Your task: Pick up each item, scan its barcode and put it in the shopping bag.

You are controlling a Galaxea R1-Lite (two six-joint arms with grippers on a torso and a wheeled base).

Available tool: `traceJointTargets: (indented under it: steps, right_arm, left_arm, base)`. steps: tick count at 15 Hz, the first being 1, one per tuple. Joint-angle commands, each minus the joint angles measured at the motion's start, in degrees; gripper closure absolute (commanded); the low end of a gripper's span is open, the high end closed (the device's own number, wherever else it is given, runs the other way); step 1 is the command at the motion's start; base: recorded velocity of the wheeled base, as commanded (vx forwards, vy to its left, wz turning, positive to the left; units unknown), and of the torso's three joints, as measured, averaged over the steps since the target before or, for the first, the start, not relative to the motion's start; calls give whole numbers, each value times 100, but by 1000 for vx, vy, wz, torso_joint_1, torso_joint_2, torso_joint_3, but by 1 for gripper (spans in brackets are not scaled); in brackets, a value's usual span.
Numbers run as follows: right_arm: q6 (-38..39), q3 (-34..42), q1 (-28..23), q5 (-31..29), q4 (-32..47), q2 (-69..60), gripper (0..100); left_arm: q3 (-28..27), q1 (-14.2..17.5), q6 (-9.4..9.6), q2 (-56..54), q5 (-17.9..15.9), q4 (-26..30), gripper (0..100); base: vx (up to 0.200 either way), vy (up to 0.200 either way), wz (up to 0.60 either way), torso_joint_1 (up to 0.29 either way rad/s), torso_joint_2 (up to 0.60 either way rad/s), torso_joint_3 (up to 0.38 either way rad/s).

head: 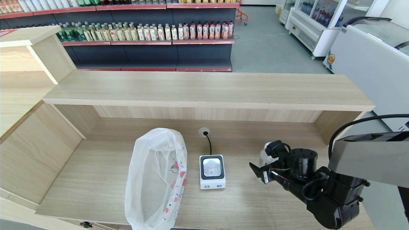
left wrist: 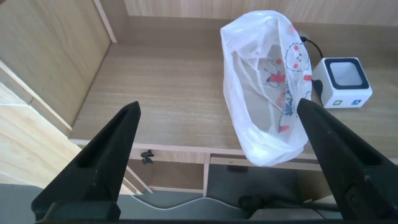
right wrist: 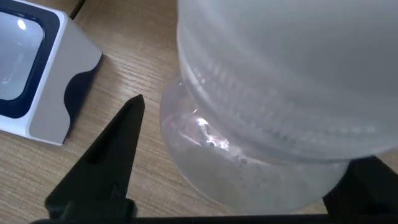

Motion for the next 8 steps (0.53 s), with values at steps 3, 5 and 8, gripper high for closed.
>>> traceJointTargets:
  steps: [3,5,8]
  right_arm:
    - [-4,23,-17,-2,5,-48,100]
    - [-4,41,-17,-2,5,-22,100]
    - [40,94,-17,-2,5,-48,100]
  left_arm:
    - [1,2,1,-2,-6,-1,0]
    - [1,2,1,-2,2,-1,0]
    - [1,2,1,-2,2,-1,0]
  base:
    - [0,0,0,0,0,0]
    - [0,0,0,0,0,0]
    - [0,0,0,0,0,0]
